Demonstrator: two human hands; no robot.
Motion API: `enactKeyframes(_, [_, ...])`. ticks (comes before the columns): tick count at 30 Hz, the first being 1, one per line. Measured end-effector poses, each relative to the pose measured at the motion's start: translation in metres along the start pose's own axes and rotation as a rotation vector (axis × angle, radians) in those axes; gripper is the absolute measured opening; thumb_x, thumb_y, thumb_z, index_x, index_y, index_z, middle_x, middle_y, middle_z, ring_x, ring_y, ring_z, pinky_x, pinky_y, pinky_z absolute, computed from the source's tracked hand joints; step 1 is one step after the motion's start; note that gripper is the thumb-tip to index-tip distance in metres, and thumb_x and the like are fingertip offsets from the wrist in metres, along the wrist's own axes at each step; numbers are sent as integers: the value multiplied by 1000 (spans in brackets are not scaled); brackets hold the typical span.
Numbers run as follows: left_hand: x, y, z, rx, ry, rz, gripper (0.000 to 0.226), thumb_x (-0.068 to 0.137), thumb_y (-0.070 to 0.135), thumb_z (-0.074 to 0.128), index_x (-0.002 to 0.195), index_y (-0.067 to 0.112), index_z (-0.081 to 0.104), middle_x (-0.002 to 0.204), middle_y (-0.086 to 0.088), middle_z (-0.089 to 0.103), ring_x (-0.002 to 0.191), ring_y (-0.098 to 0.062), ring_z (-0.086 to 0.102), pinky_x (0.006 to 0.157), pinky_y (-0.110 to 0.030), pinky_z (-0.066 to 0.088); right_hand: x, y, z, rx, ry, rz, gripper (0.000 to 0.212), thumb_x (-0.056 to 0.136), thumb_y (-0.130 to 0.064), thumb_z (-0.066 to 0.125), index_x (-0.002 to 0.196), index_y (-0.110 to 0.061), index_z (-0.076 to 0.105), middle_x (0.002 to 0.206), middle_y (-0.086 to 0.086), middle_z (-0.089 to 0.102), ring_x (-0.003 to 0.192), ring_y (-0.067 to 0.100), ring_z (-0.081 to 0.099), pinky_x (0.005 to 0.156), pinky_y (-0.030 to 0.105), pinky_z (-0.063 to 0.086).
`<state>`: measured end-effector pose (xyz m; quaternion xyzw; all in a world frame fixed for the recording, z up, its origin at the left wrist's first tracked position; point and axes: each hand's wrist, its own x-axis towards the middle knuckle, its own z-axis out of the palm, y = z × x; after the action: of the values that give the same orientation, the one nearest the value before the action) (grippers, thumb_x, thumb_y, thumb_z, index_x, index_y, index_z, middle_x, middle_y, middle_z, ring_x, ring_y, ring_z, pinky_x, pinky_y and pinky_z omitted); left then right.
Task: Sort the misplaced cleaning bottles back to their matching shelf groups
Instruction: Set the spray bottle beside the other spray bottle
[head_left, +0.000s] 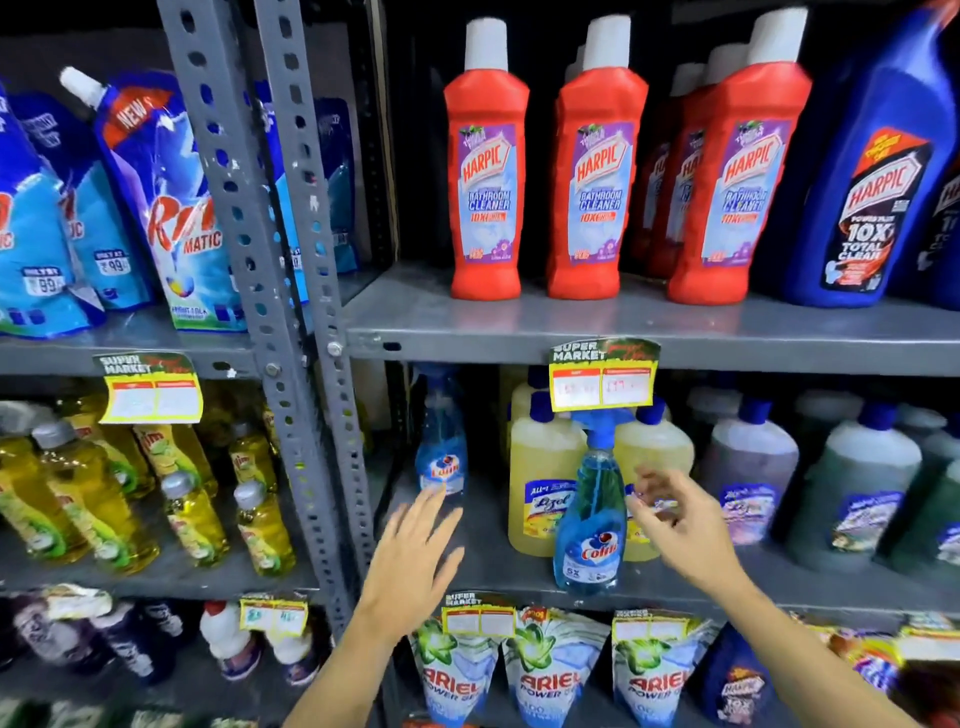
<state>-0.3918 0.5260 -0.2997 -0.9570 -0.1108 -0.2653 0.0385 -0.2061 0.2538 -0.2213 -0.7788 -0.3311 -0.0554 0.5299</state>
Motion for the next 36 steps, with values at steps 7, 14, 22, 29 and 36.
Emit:
enactKeyframes(7, [-31, -5, 75, -29, -419, -186, 78, 102, 54, 4, 128, 10, 63, 138, -6, 53, 120, -24, 59, 100, -38, 46, 8, 50, 27, -31, -427, 319, 66, 71, -17, 85, 126, -18, 49, 110, -11, 65, 101, 9, 64, 82, 25, 53])
enactKeyframes(14, [-40, 2, 81, -110, -410, -242, 71, 103, 51, 7, 137, 7, 50, 142, -11, 52, 134, -24, 34, 115, -37, 7, 0, 67, 53, -49, -292, 312, 60, 73, -13, 84, 124, -16, 54, 112, -5, 70, 103, 11, 68, 88, 33, 58])
enactKeyframes(22, [-42, 1, 80, -127, -433, -264, 72, 103, 52, 8, 136, 9, 54, 142, -9, 52, 132, -26, 47, 109, -41, 22, -9, 17, 116, -152, -244, 217, 60, 73, -32, 83, 121, -19, 50, 102, -8, 69, 90, 12, 69, 75, 30, 57])
enactKeyframes(29, [-41, 2, 81, -74, -407, -222, 65, 97, 52, 25, 136, 9, 55, 142, -10, 52, 131, -26, 49, 110, -42, 27, -1, -11, 173, -223, -199, 160, 52, 77, -38, 78, 111, -12, 48, 103, 8, 71, 92, 26, 68, 71, 32, 54])
enactKeyframes(36, [-52, 4, 82, -48, -406, -338, 75, 98, 59, 20, 136, 3, 53, 142, -14, 52, 133, -29, 47, 109, -42, 24, 24, -21, 199, -169, -292, 203, 49, 79, -30, 78, 107, -13, 41, 106, 11, 71, 96, 31, 68, 77, 43, 57])
